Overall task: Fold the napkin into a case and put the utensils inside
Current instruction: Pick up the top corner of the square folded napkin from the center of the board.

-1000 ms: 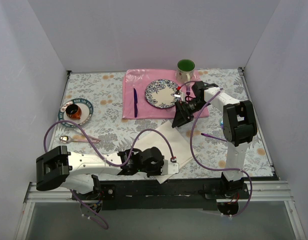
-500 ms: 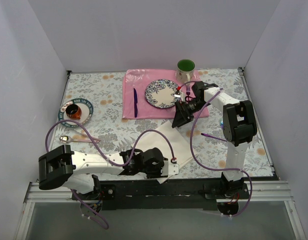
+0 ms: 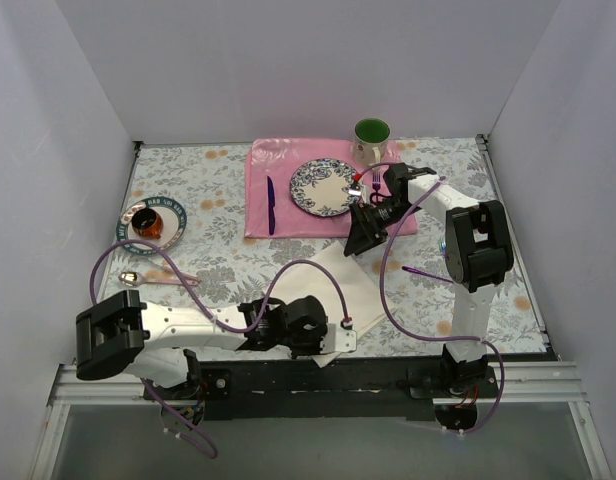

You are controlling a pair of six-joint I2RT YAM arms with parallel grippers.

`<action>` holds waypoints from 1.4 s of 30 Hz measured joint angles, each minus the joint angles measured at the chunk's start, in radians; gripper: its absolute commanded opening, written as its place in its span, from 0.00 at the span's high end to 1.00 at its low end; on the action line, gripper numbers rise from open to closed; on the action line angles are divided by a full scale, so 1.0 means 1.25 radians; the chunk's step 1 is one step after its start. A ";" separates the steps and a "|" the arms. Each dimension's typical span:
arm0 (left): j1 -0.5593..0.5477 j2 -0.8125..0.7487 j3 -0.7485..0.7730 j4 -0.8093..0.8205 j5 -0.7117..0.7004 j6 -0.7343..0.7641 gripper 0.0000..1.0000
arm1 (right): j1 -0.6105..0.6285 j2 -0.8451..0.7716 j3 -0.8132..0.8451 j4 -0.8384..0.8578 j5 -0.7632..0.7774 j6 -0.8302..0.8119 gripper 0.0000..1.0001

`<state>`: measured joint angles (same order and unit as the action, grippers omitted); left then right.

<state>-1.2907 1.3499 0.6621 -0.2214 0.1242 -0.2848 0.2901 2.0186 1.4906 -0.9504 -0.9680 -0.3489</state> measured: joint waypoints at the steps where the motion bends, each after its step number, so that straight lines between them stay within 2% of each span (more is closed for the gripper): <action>1: 0.002 -0.003 0.000 -0.003 0.002 0.000 1.00 | 0.000 0.000 0.000 -0.002 0.000 -0.002 0.04; 8: 0.049 -0.025 0.019 -0.013 0.015 0.004 1.00 | -0.015 0.004 0.004 -0.016 0.000 -0.009 0.03; 18: 0.228 0.081 0.107 0.020 0.042 0.054 1.00 | -0.029 0.005 0.005 -0.018 -0.013 -0.017 0.03; 19: 0.247 0.099 0.119 0.017 0.052 0.061 0.98 | -0.031 0.005 0.005 -0.019 -0.016 -0.018 0.03; 22: 0.284 0.108 0.134 0.007 0.083 0.074 0.69 | -0.037 0.005 0.005 -0.020 -0.018 -0.020 0.03; 23: 0.285 0.092 0.128 0.003 0.088 0.079 0.50 | -0.039 0.005 0.005 -0.020 -0.018 -0.020 0.03; 25: 0.246 0.032 0.100 0.000 0.073 0.067 0.37 | -0.044 0.005 0.005 -0.018 -0.018 -0.019 0.03; 29: 0.068 -0.076 0.078 -0.017 0.030 -0.014 0.35 | -0.044 0.005 0.002 -0.016 -0.018 -0.016 0.02; 30: 0.022 -0.079 0.080 -0.017 0.012 -0.042 0.34 | -0.044 0.005 0.002 -0.015 -0.018 -0.016 0.02; 34: -0.045 -0.017 0.080 -0.028 -0.083 -0.124 0.32 | -0.044 0.005 0.001 -0.014 -0.018 -0.014 0.02; 35: -0.052 0.000 0.080 -0.033 -0.103 -0.137 0.25 | -0.044 0.005 0.001 -0.014 -0.018 -0.014 0.02; 37: -0.070 0.032 0.079 -0.043 -0.150 -0.164 0.20 | -0.044 0.005 0.001 -0.014 -0.017 -0.014 0.02; 39: -0.092 0.049 0.079 -0.050 -0.197 -0.185 0.21 | -0.044 0.005 0.000 -0.014 -0.017 -0.014 0.02; 40: -0.102 0.053 0.079 -0.050 -0.213 -0.194 0.25 | -0.044 0.005 0.000 -0.014 -0.017 -0.014 0.02; 42: -0.116 0.060 0.078 -0.051 -0.236 -0.208 0.29 | -0.044 0.005 -0.001 -0.014 -0.017 -0.014 0.02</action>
<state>-1.4361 1.4242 0.7589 -0.2852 -0.1707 -0.5453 0.2352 2.0247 1.4899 -0.9684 -0.9894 -0.3660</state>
